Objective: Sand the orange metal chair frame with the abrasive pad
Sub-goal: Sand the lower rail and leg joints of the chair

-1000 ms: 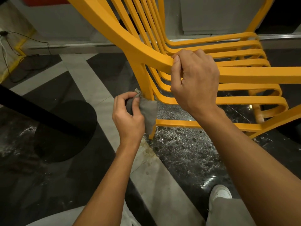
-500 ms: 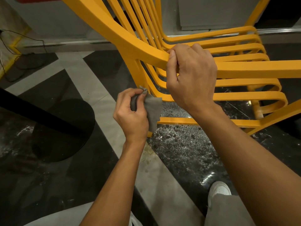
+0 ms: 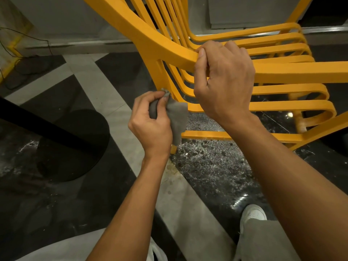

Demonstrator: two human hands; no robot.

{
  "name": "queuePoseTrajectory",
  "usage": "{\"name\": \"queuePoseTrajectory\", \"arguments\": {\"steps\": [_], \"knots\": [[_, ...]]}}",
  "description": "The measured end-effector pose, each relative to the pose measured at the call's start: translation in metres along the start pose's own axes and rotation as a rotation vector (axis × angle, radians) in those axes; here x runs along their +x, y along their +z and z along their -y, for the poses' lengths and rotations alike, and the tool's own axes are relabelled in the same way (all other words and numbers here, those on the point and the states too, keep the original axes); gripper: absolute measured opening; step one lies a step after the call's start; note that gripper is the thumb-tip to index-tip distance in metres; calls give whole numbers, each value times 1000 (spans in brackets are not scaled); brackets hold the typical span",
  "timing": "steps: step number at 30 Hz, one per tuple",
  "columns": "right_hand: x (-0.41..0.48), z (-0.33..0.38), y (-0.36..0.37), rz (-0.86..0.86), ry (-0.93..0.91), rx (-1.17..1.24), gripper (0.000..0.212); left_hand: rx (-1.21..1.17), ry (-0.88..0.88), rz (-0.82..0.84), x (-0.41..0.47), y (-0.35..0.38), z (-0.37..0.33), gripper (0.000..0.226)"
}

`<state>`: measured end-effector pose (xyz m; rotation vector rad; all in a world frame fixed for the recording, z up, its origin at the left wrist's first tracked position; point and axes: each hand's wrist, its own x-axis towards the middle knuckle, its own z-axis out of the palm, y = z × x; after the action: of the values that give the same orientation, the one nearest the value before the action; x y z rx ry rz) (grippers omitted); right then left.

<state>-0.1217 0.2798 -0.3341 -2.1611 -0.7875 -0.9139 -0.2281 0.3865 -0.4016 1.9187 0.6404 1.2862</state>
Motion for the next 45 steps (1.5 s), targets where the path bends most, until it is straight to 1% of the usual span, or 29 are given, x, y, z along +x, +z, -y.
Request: {"name": "queuePoseTrajectory", "arguments": {"steps": [2,6,10,12,17,19,23,25,28,32,33,34,35,36,38,39,40,42,43,44,45], "knots": [[0,0,0,0,-2,0,32,4,1,-3,0,2,1,5],[-1,0,-1,11,7,4,32,-2,-57,51,-7,0,3,6],[0,1,0,-9,7,3,32,1,16,-15,4,0,0,6],[0,0,0,-9,2,6,31,18,15,-6,-1,0,6,6],[0,0,0,-3,7,8,31,-13,-133,59,-20,2,27,6],[1,1,0,-12,9,13,31,-19,-119,49,-18,1,22,6],[0,1,1,-15,5,13,30,-20,11,-20,-6,4,11,7],[1,0,1,-14,1,16,31,-28,-26,-3,-11,6,17,7],[0,1,0,3,7,16,32,-19,-173,58,-28,9,31,6],[1,2,-2,9,9,7,32,-10,-305,70,-37,6,40,6],[1,2,-3,12,10,8,32,-22,-367,84,-40,4,42,6],[1,3,-3,18,11,11,32,-47,-470,99,-43,2,43,6],[2,3,-4,26,11,19,31,-100,-627,110,-49,1,48,7],[2,4,-5,31,13,38,30,-195,-831,106,-53,-2,51,9],[1,6,-9,13,15,109,22,-511,-1281,81,-60,-11,60,9],[0,8,-12,-12,9,142,18,-665,-1438,109,-63,-19,62,15],[-3,10,-15,-44,-9,160,17,-775,-1522,173,-66,-26,67,24],[-12,15,-21,-93,-88,170,16,-946,-1554,261,-72,-36,74,41],[-18,17,-23,-85,-130,186,16,-1008,-1552,284,-74,-39,78,45],[-24,19,-23,-49,-164,213,15,-1039,-1557,291,-76,-40,80,45],[-31,20,-21,11,-185,242,15,-1045,-1574,276,-78,-40,84,40]]}}
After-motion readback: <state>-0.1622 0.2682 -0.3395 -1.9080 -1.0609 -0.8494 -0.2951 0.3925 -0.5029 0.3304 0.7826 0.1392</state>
